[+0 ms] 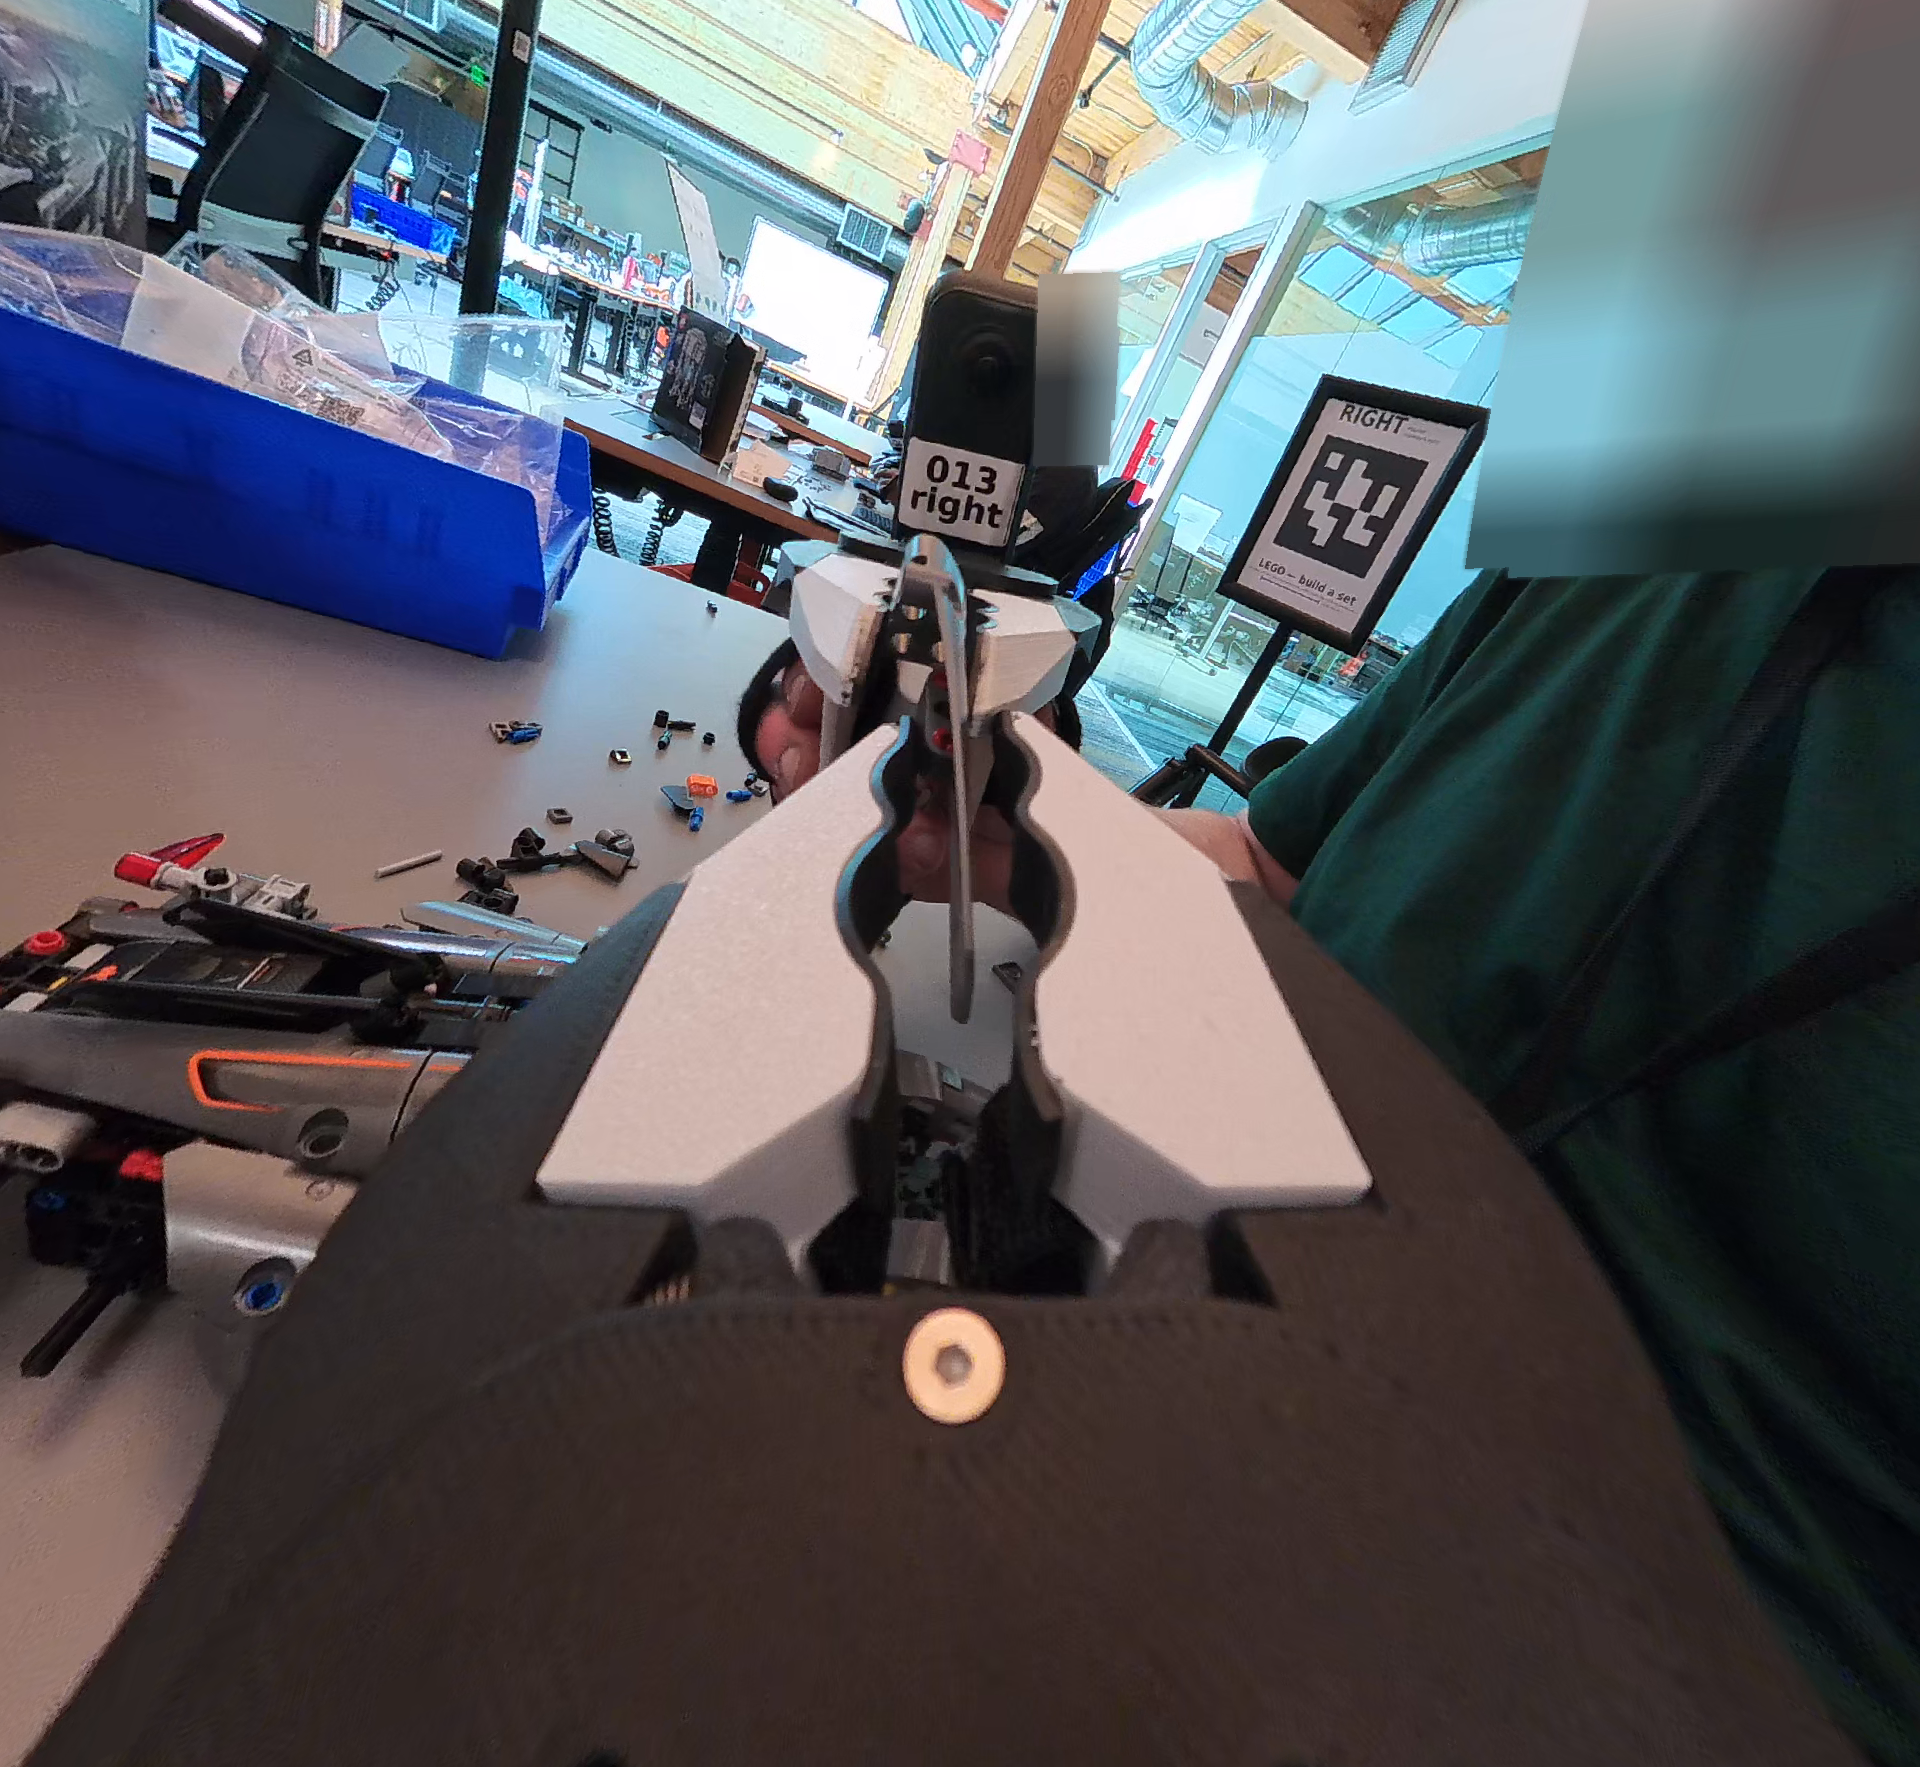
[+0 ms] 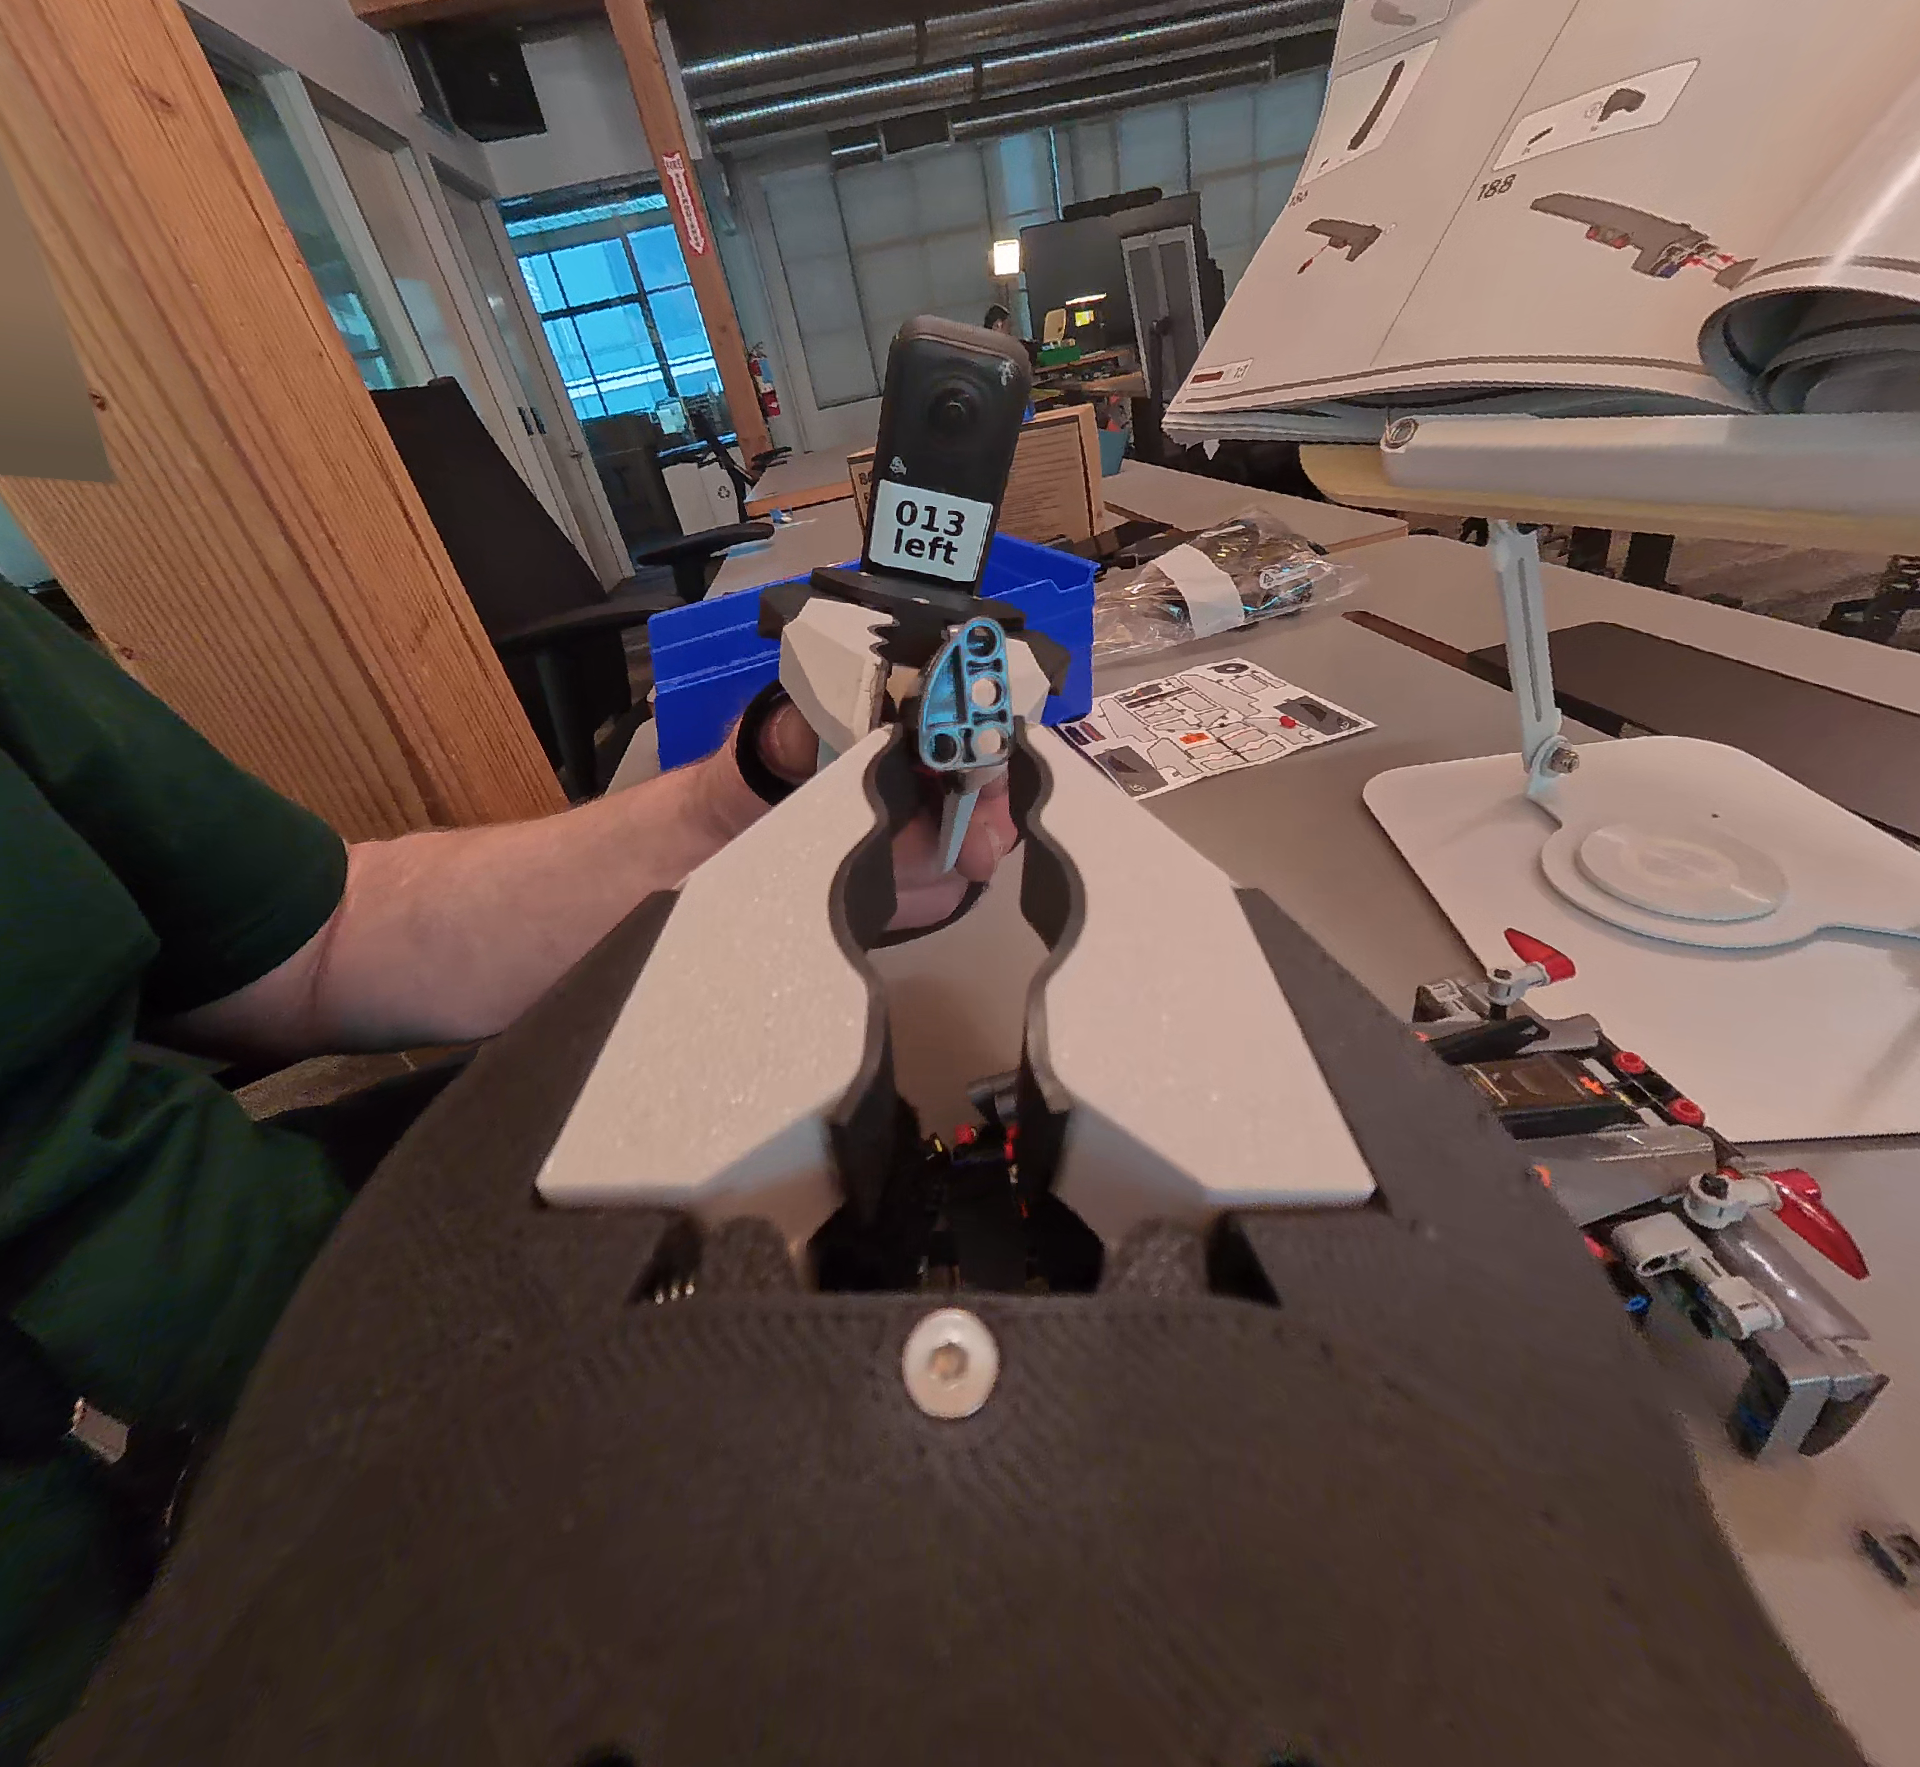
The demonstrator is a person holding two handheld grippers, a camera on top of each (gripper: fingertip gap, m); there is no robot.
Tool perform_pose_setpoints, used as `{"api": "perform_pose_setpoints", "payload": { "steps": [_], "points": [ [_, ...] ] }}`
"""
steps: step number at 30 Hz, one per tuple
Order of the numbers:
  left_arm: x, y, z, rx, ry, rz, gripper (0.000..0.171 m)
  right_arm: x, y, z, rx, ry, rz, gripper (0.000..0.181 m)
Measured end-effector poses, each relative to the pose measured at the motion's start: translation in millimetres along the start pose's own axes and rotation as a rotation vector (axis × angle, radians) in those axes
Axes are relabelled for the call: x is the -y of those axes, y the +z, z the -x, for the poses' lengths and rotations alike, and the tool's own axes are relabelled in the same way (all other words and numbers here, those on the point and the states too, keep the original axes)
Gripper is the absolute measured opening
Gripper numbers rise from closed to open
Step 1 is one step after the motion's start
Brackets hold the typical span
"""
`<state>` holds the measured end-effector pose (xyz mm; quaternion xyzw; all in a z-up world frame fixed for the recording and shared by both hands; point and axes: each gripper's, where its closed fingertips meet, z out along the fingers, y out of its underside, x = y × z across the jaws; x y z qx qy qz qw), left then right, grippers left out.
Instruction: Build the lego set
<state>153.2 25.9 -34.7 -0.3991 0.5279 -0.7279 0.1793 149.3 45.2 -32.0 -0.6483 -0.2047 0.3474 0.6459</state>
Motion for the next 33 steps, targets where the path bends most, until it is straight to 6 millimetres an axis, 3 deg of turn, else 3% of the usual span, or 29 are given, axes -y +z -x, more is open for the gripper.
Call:
{"api": "perform_pose_setpoints", "payload": {
  "steps": [16, 23, 27, 33],
  "points": [
    [3, -1, -8, 0.021, 0.057, 0.012, 0.011, 4, 0, 9, 0.109, 0.136, -0.053, 0.014],
    [2, -3, -24, -0.003, 0.098, 0.065, 0.01, 6, 3, 12, 0.029, 0.073, -0.008, 0.037],
    [-1, 0, -42, -0.093, 0.063, 0.078, 0.011, 6, 0, 29, 0.12, 0.172, 0.026, 0.043],
    [-13, -14, -72, -0.189, 0.049, 0.061, 0.005, 4, 5, 80, 0.301, 0.268, 0.015, 0.046]
  ]
}}
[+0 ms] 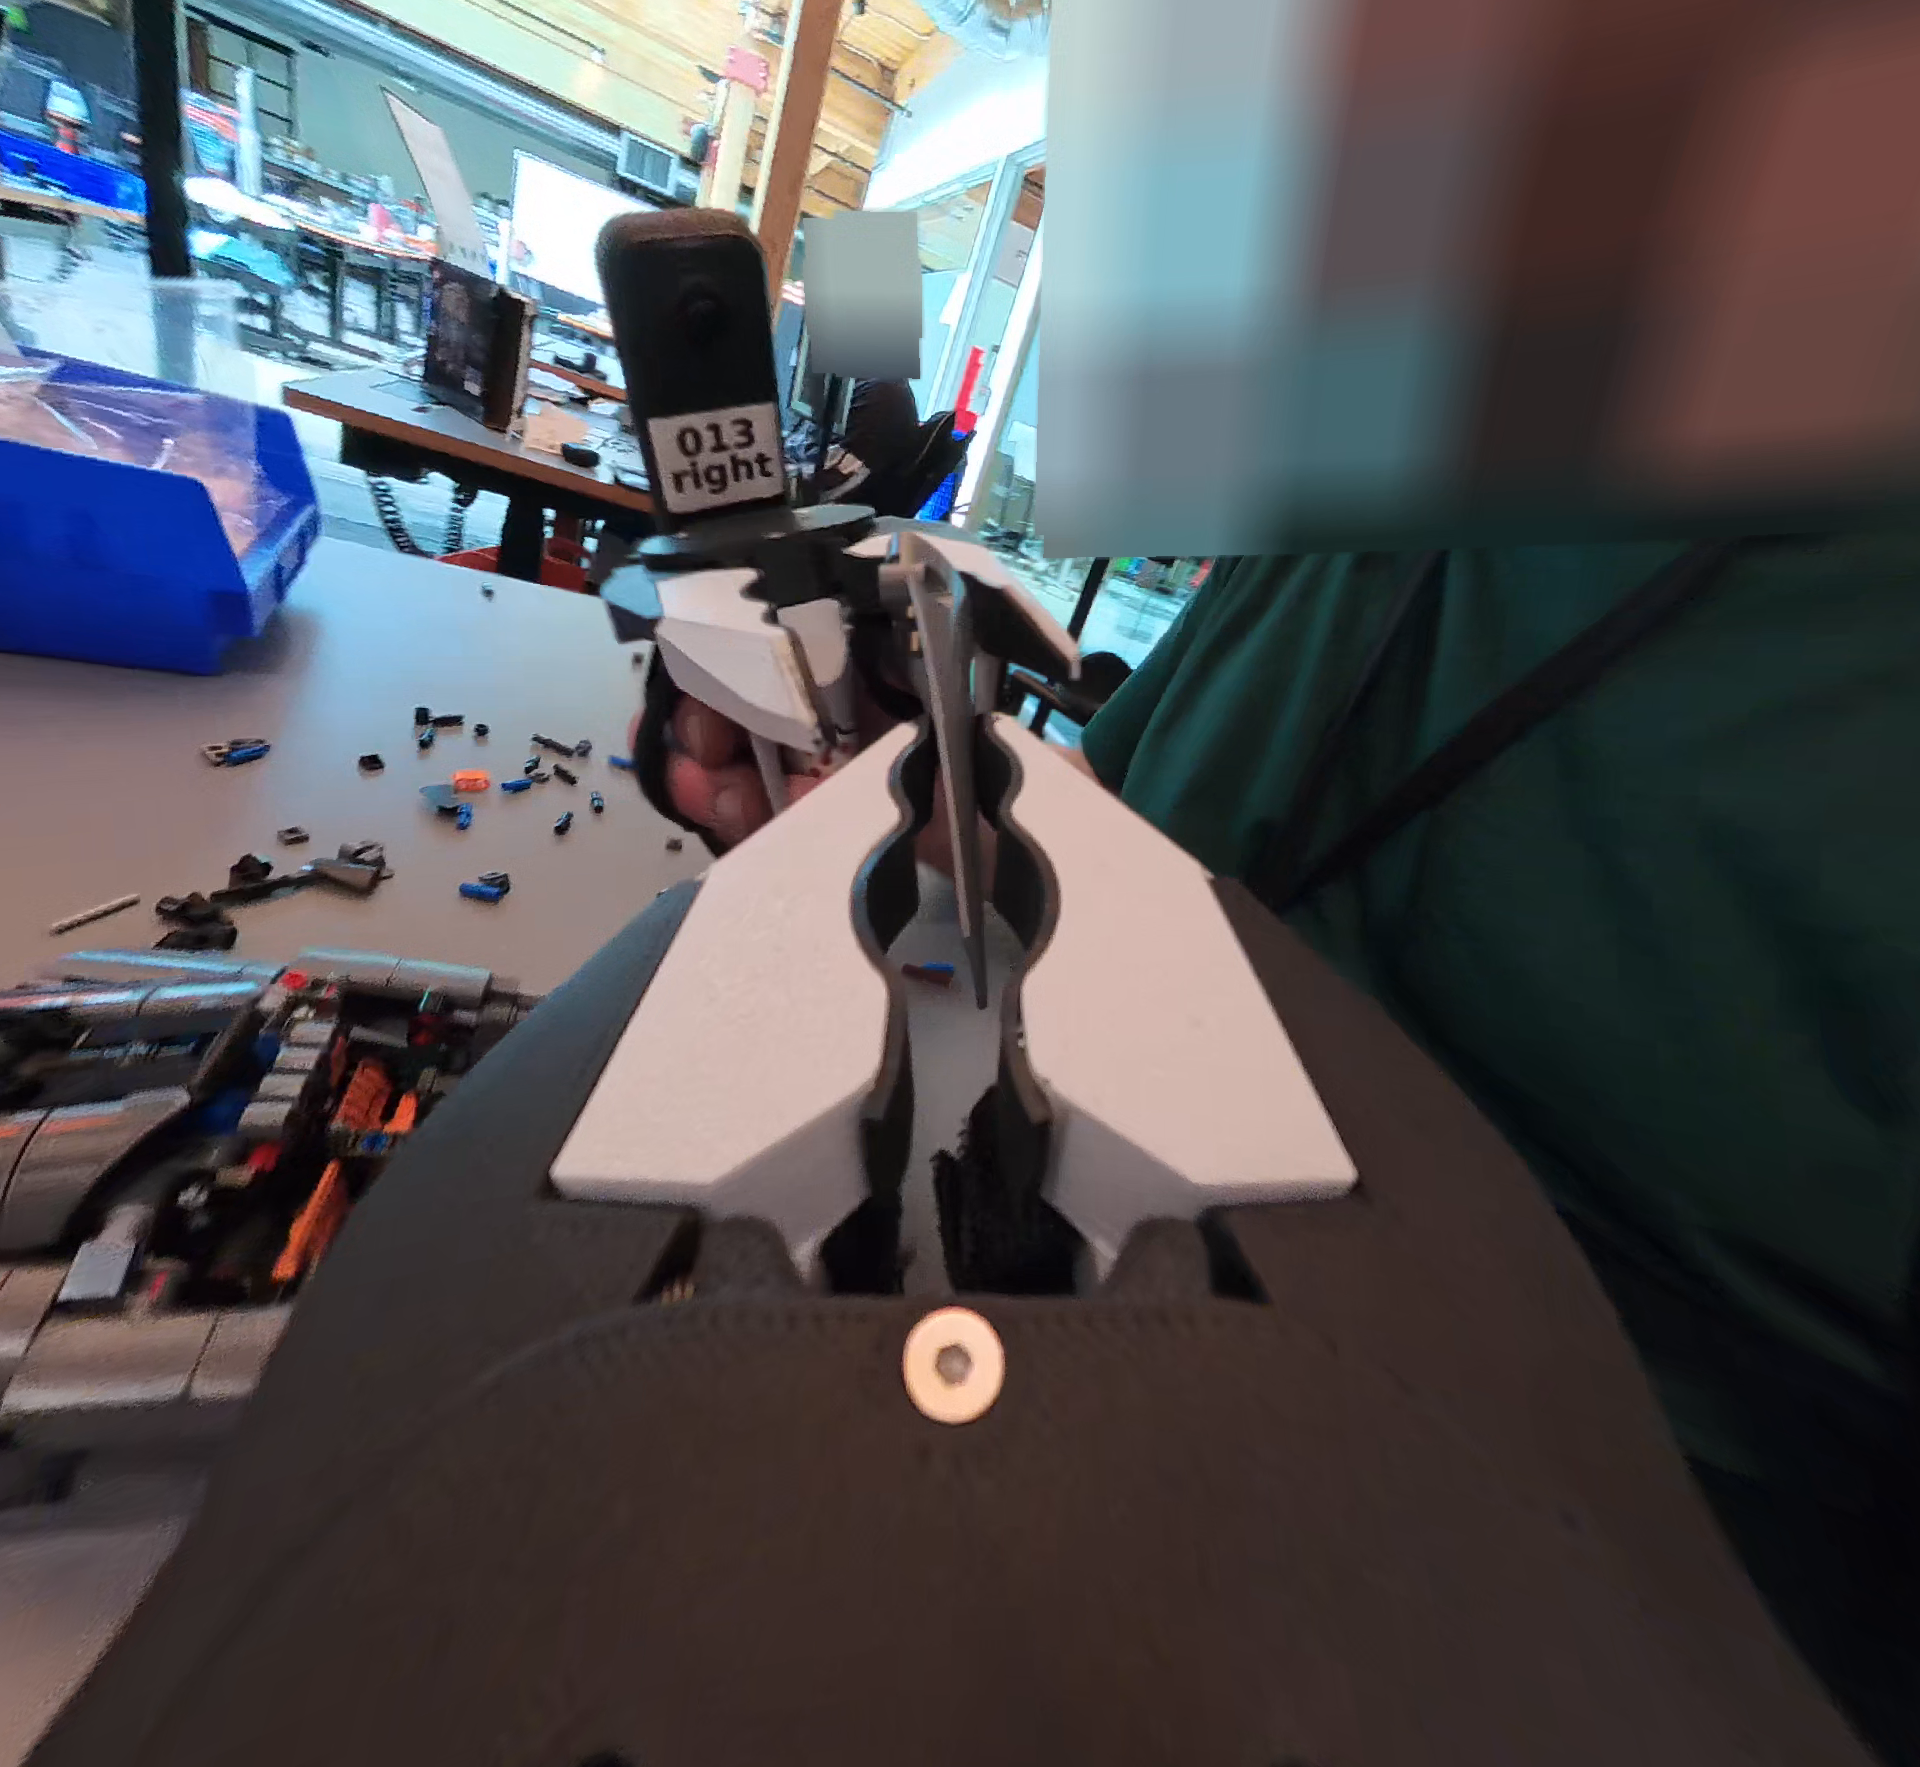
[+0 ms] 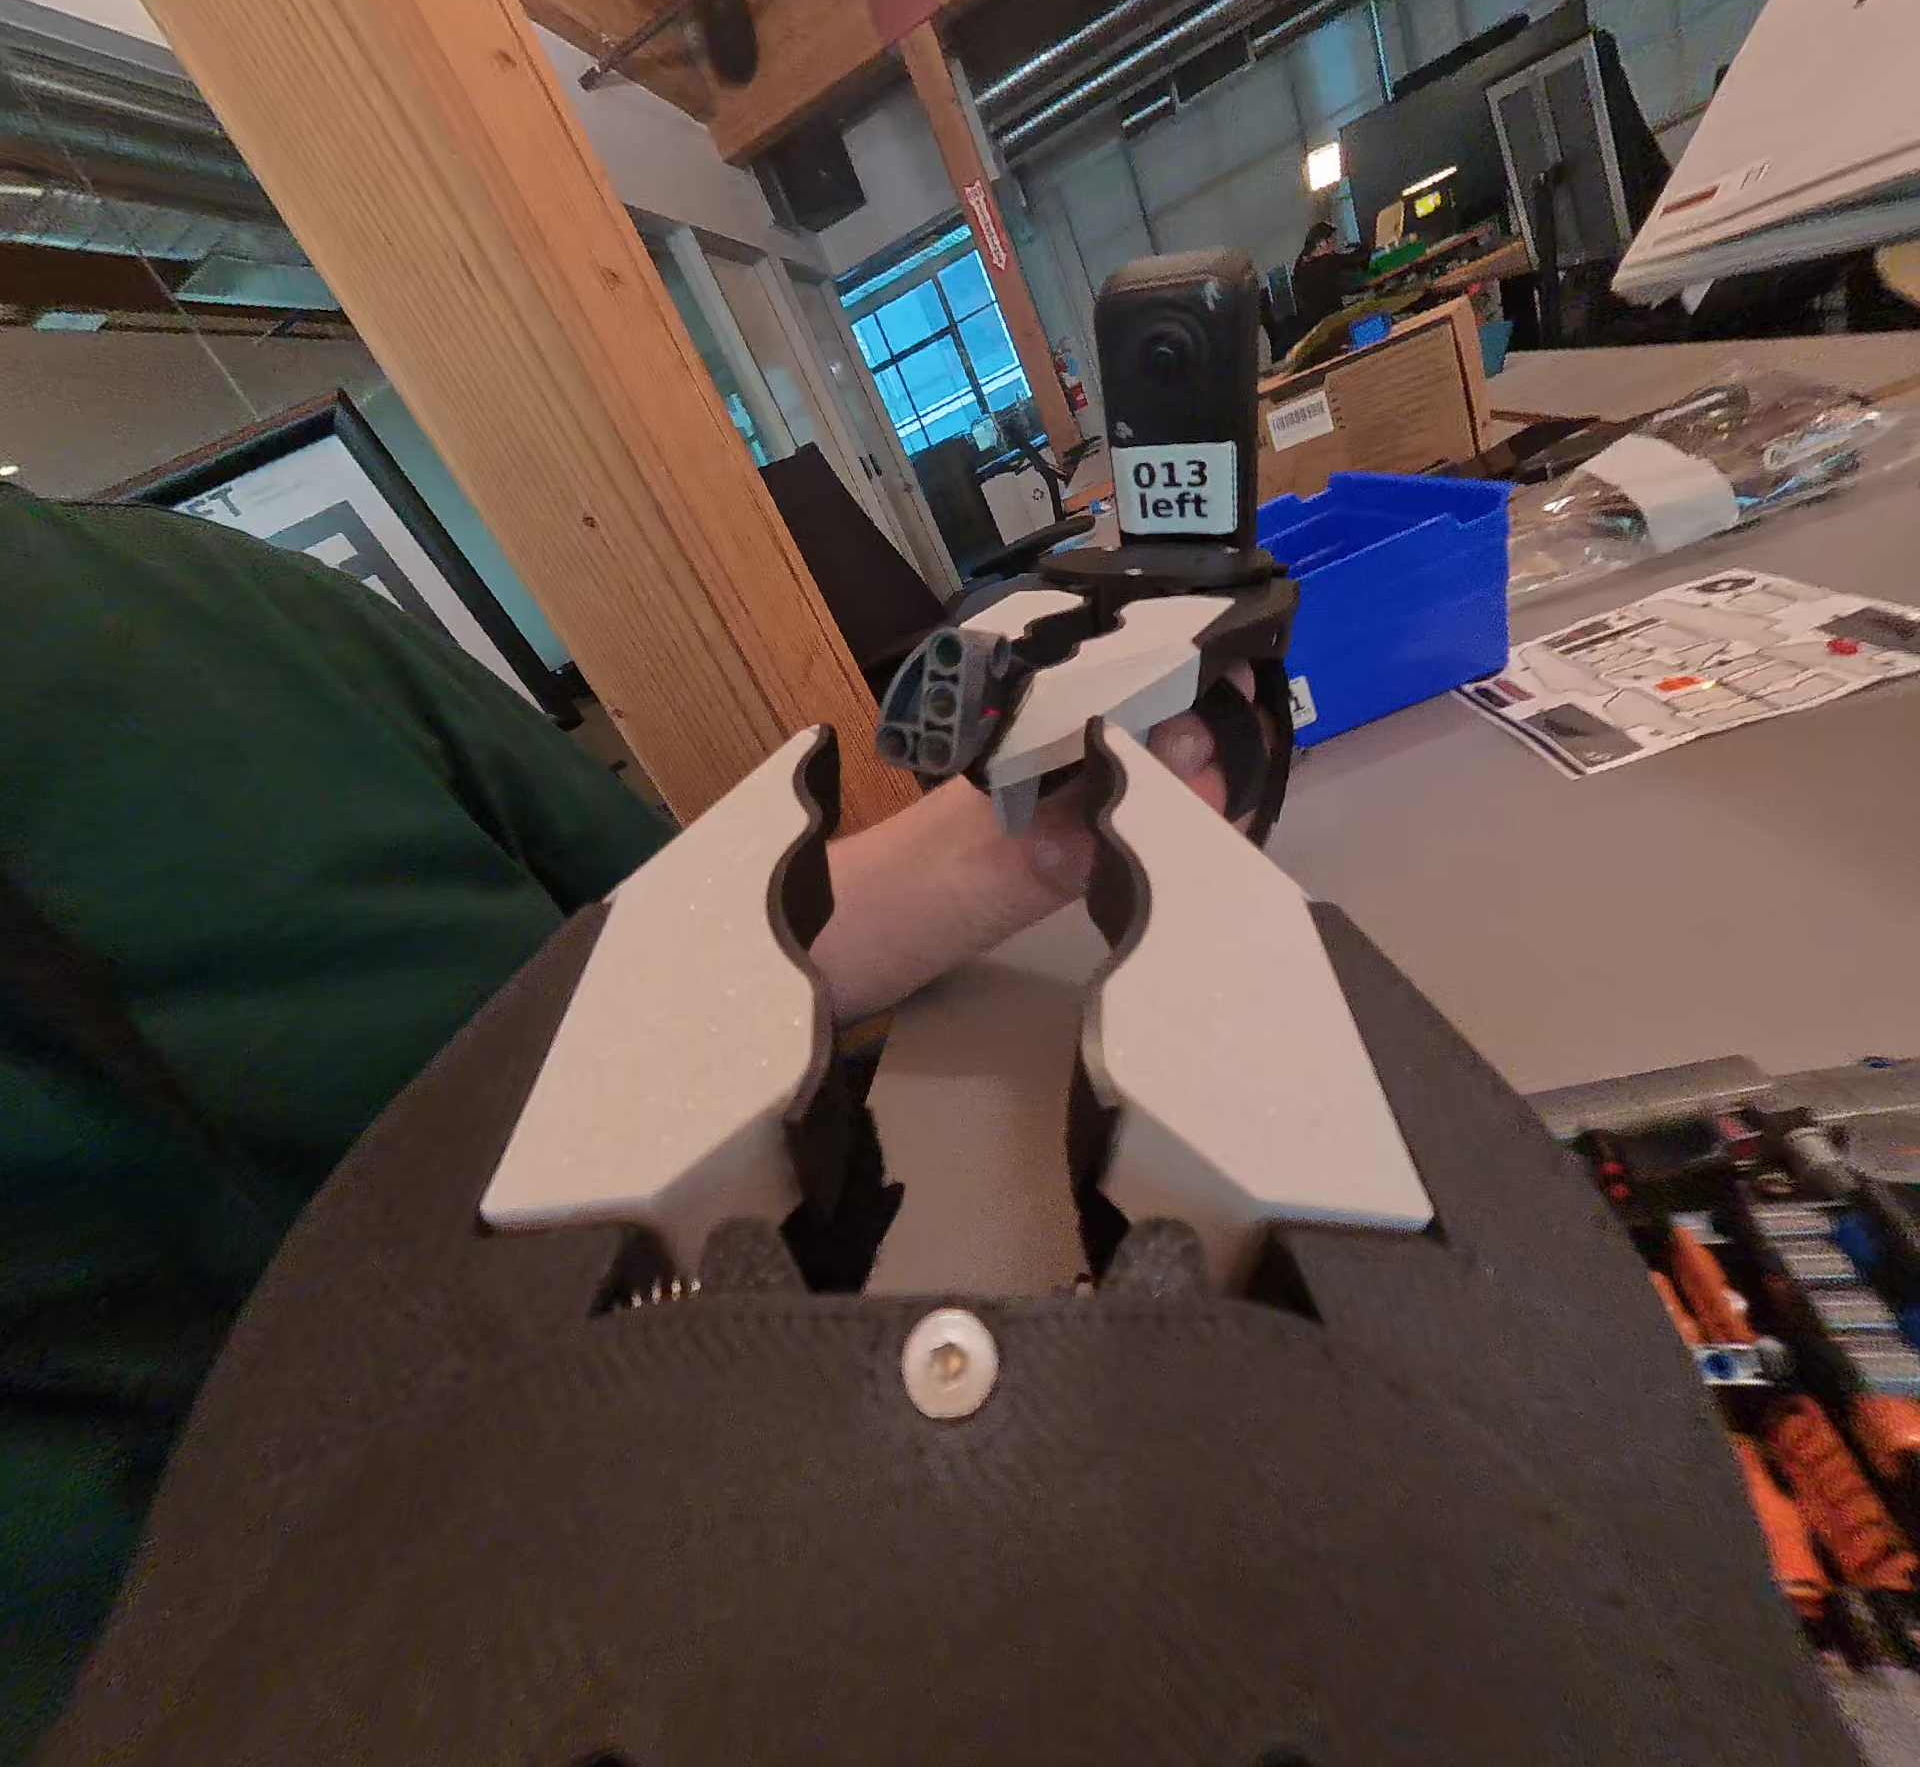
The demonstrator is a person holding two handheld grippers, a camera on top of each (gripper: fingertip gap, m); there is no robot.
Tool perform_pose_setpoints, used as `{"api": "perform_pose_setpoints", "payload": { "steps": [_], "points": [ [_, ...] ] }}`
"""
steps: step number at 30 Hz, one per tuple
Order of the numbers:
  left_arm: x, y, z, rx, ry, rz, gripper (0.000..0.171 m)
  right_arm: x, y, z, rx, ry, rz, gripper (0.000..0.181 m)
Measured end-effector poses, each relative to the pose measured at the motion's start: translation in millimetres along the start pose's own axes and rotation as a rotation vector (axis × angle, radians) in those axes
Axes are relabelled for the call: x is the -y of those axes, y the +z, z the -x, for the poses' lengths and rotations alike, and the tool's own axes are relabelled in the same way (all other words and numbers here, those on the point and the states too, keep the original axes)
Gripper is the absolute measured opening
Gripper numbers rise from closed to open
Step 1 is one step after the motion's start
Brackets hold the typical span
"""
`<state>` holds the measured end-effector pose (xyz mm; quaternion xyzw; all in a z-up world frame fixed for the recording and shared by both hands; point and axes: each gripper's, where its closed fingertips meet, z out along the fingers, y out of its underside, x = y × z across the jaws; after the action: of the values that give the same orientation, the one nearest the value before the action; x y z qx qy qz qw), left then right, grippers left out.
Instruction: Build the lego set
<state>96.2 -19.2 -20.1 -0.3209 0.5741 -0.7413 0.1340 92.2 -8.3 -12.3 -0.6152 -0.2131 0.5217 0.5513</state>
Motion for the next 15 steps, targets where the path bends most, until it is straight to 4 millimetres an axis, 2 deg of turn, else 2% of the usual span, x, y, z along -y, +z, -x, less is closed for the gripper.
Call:
{"api": "perform_pose_setpoints", "payload": {
  "steps": [5, 8, 10, 11, 13, 15],
  "points": [
    [-18, -24, -13, 0.116, 0.016, 0.049, 0.005, -25, 21, 10, -0.082, -0.008, 0.001, 0.053],
    [-27, -46, -12, 0.285, 0.047, 0.111, 0.006, -33, 14, 17, -0.151, -0.061, 0.033, 0.053],
    [-36, -64, -5, 0.438, 0.069, 0.168, 0.005, -32, -7, 15, -0.234, -0.105, 0.039, 0.05],
    [-43, -73, -1, 0.517, 0.087, 0.223, 0.005, -30, -24, 11, -0.298, -0.125, 0.043, 0.047],
    [-56, -89, 4, 0.642, 0.119, 0.32, 0.005, -25, -70, -2, -0.459, -0.153, 0.046, 0.042],
    [-71, -104, 11, 0.756, 0.144, 0.415, 0.005, -25, -120, -7, -0.575, -0.153, 0.066, 0.033]
  ]
}}
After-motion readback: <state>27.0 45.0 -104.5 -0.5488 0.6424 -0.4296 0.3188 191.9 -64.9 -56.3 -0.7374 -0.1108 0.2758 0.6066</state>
